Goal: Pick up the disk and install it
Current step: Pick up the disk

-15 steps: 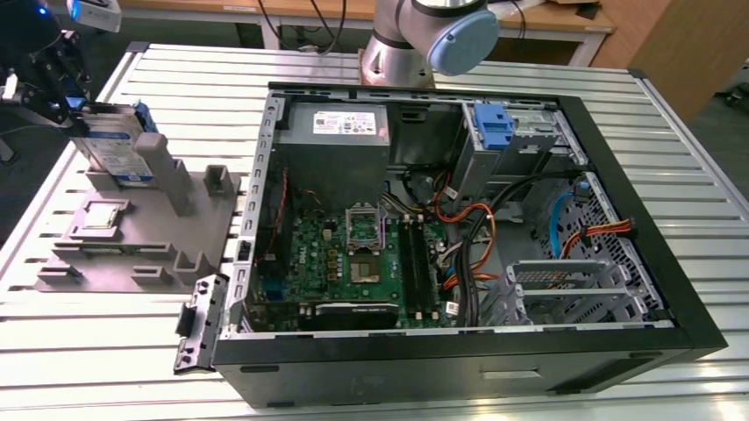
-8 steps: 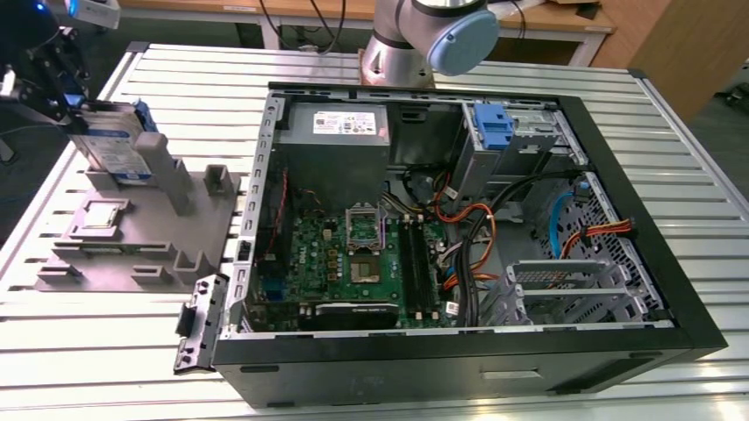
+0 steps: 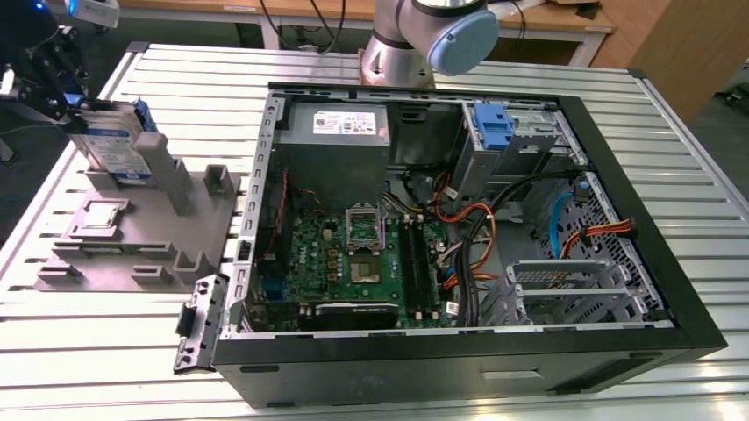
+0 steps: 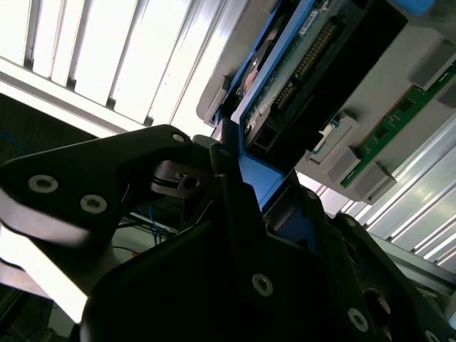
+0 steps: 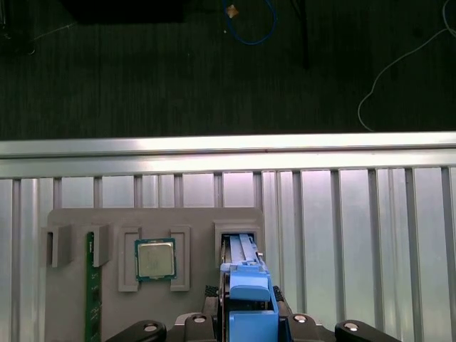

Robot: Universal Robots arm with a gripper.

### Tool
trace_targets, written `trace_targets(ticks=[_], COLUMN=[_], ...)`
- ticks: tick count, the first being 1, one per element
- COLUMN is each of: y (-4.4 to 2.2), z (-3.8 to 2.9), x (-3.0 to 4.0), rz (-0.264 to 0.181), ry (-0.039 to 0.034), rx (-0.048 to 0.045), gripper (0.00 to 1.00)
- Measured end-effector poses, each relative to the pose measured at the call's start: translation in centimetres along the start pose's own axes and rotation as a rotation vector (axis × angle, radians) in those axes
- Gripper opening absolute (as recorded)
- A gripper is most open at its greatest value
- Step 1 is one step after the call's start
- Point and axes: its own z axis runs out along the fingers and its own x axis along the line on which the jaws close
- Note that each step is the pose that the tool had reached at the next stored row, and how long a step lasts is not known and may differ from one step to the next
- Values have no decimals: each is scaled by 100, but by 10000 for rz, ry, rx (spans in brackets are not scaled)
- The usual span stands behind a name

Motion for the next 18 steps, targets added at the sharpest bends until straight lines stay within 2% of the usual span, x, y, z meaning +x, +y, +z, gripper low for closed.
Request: trace_targets(ticks=[10,12,16,18], y=[0,1,1,4], z=[-11,-44,-44,-136], x=[0,-2,-2,-7], rz=[0,0,0,0], ry=[0,0,0,0], rx=[-1,-1,0,-1], gripper=[37,37,37,37])
